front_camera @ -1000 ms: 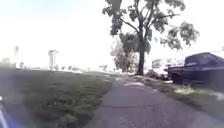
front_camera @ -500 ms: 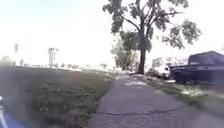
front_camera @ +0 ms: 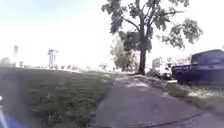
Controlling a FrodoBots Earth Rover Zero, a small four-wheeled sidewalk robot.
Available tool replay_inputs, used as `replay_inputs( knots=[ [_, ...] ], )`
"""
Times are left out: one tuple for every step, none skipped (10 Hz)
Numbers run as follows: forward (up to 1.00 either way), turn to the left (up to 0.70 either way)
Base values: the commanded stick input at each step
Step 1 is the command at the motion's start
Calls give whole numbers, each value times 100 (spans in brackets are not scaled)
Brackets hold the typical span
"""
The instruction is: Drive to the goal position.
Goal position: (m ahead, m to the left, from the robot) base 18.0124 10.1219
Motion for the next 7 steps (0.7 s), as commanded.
replay_inputs(
  knots=[
    [70, 0],
    [70, 0],
    [70, 0],
    [70, 0],
    [70, 0],
    [70, 0],
    [70, 0]
  ],
)
